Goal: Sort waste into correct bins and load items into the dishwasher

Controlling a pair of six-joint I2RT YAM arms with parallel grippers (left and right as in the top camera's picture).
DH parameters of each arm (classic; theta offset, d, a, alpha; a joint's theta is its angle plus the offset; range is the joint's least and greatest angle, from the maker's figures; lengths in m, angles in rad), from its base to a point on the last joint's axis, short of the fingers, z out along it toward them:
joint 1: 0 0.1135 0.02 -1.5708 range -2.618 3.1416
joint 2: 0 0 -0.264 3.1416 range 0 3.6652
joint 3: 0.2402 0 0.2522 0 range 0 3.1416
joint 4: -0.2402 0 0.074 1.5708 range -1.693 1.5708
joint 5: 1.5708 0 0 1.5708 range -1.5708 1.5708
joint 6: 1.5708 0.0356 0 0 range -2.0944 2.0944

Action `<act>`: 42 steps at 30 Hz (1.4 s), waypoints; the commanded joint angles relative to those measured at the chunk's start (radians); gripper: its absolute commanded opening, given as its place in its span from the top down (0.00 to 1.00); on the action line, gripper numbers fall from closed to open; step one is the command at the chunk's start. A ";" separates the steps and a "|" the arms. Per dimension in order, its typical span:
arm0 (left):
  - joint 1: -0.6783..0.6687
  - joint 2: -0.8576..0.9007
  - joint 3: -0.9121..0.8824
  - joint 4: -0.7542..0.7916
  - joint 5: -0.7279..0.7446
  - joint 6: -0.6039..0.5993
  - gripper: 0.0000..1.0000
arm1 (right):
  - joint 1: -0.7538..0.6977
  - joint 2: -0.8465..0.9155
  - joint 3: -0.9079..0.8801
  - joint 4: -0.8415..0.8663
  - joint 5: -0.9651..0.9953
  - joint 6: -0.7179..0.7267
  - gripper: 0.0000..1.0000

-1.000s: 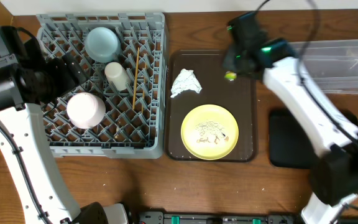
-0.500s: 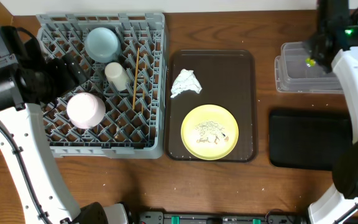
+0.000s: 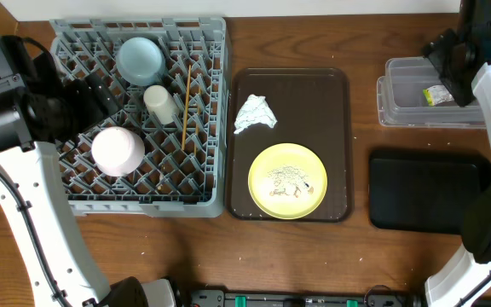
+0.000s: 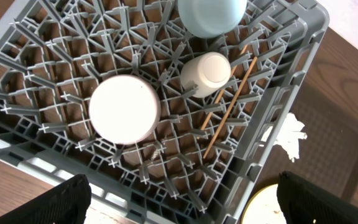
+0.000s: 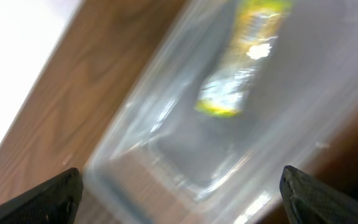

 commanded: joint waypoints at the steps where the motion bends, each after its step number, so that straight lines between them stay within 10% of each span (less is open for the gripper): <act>1: 0.005 0.000 -0.001 -0.002 -0.006 -0.009 0.04 | 0.055 -0.001 0.001 0.055 -0.385 -0.241 0.01; 4: 0.005 0.000 -0.001 -0.002 -0.006 -0.009 0.04 | 0.203 0.000 0.001 0.080 -0.485 -0.357 0.01; 13: 0.005 0.000 -0.001 -0.002 -0.006 -0.009 0.04 | 0.729 0.224 0.001 0.279 0.078 -0.474 0.01; 20: 0.005 0.000 -0.001 -0.002 -0.006 -0.009 0.04 | 0.790 0.399 0.001 0.341 0.283 -0.402 0.06; 26: 0.005 0.000 -0.001 -0.002 -0.006 -0.009 0.04 | 0.780 0.455 0.001 0.393 0.275 -0.422 0.35; 30: 0.005 0.000 -0.001 -0.002 -0.006 -0.009 0.04 | 0.776 0.451 0.004 0.407 0.276 -0.421 0.99; 42: 0.005 0.000 -0.001 -0.002 -0.006 -0.009 0.04 | 0.459 0.015 0.016 0.175 0.507 -0.209 0.99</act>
